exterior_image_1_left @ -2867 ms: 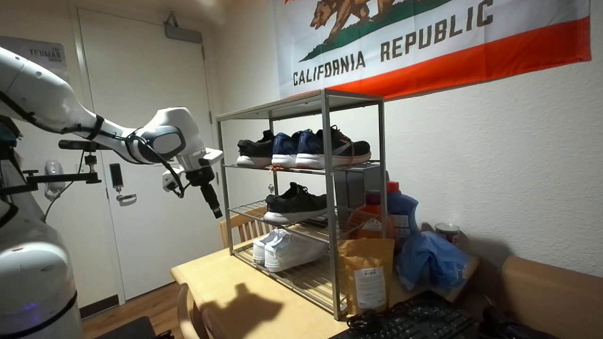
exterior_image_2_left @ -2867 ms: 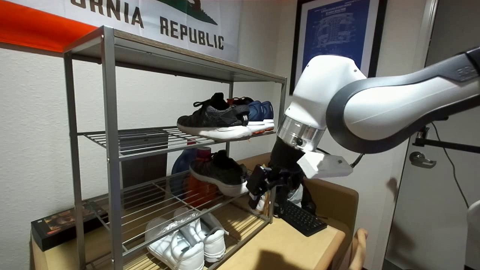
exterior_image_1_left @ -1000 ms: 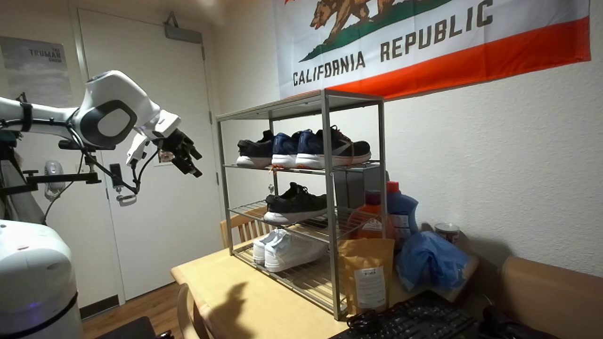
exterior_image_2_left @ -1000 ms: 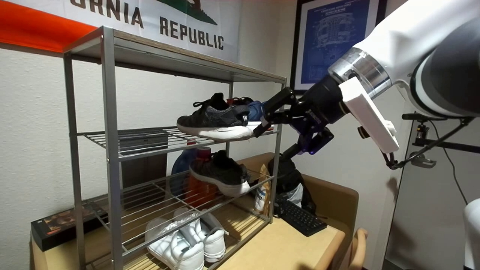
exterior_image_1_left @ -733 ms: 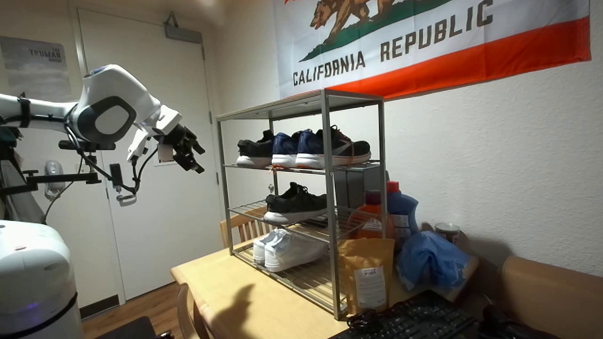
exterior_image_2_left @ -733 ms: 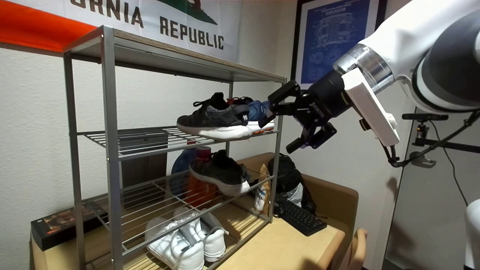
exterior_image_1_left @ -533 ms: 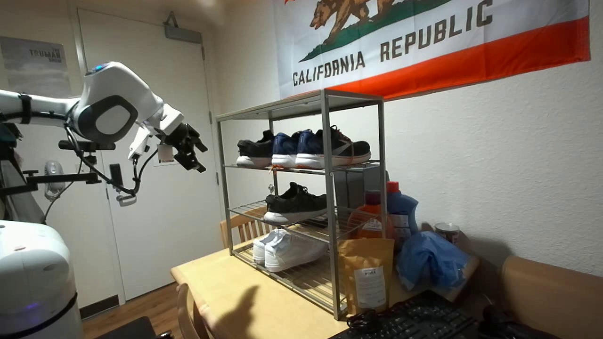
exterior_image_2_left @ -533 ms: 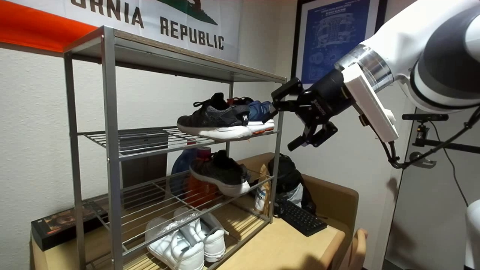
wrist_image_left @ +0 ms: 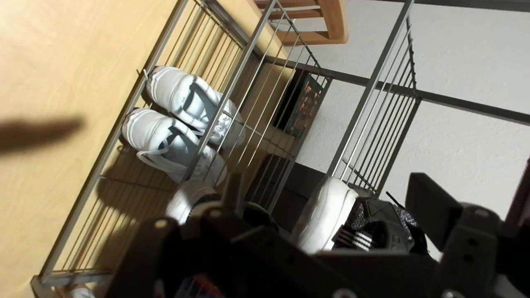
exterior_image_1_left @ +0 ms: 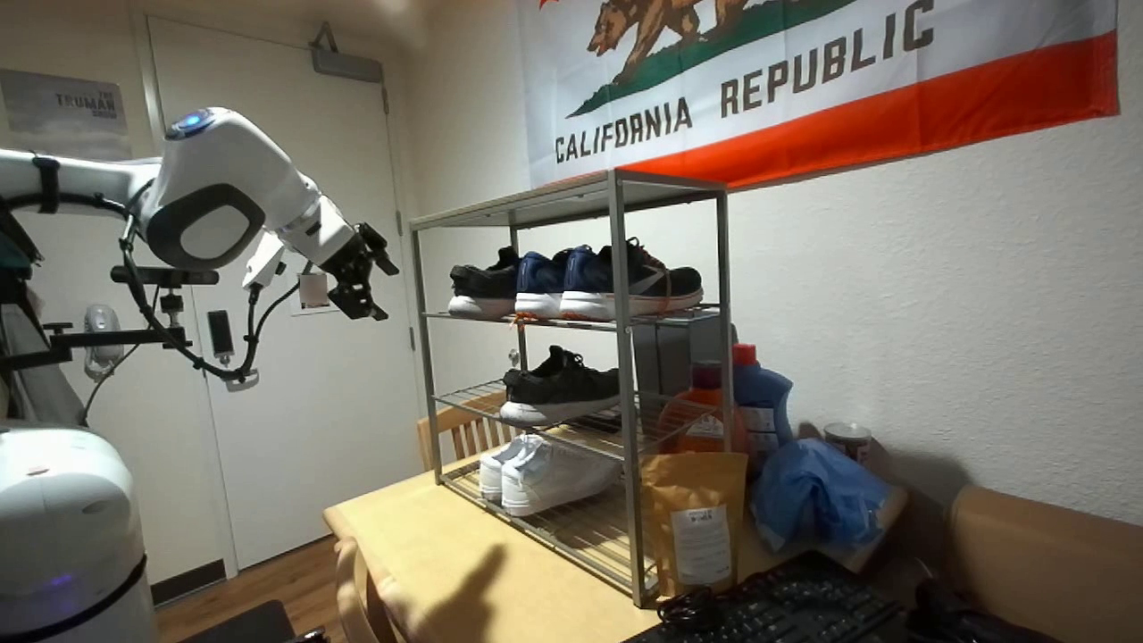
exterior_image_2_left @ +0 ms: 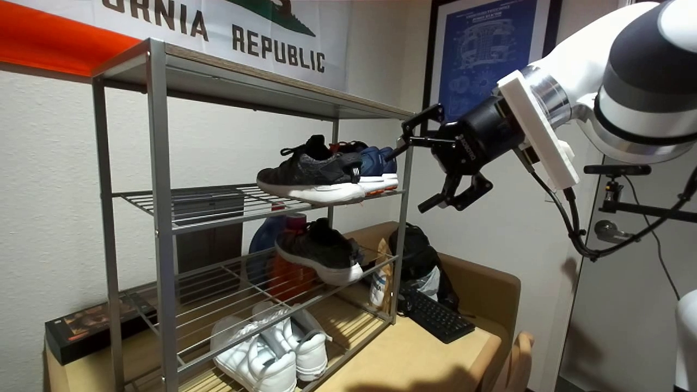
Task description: Move the gray shoe from the third to the second shelf of the shoe rack
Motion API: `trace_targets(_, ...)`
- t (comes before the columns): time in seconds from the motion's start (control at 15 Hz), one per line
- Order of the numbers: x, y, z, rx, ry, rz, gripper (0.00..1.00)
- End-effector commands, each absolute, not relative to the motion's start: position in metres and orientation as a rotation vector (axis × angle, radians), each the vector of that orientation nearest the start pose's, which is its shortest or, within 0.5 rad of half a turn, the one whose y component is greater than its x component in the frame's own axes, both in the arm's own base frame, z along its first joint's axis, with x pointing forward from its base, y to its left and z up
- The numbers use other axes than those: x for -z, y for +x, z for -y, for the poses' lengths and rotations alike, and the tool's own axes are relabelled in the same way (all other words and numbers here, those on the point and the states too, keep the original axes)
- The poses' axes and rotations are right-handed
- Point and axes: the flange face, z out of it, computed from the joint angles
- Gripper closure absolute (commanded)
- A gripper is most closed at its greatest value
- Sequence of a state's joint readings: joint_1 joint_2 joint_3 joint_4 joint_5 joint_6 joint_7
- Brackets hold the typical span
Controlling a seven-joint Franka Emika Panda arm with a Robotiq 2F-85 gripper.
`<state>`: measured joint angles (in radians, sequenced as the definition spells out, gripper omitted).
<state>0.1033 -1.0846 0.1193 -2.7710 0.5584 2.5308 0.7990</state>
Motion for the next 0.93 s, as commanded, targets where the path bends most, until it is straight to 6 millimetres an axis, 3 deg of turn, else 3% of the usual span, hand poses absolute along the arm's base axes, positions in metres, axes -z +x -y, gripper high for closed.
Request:
trace_targets(0.0, -0.594, 0.281, -0.055, 0.618, -1.935, -1.15, 0.0)
trace_targets(0.47, -0.59, 0.286, -0.059, 0.659, -1.992, -1.122, 0.0)
trace_targets(0.6, -0.603, 0.298, -0.053, 0.674, -1.939, -1.188, 0.0)
trace_targets(0.87, -0.636, 0.327, -0.019, 0.585, -1.819, -1.351, 0.0)
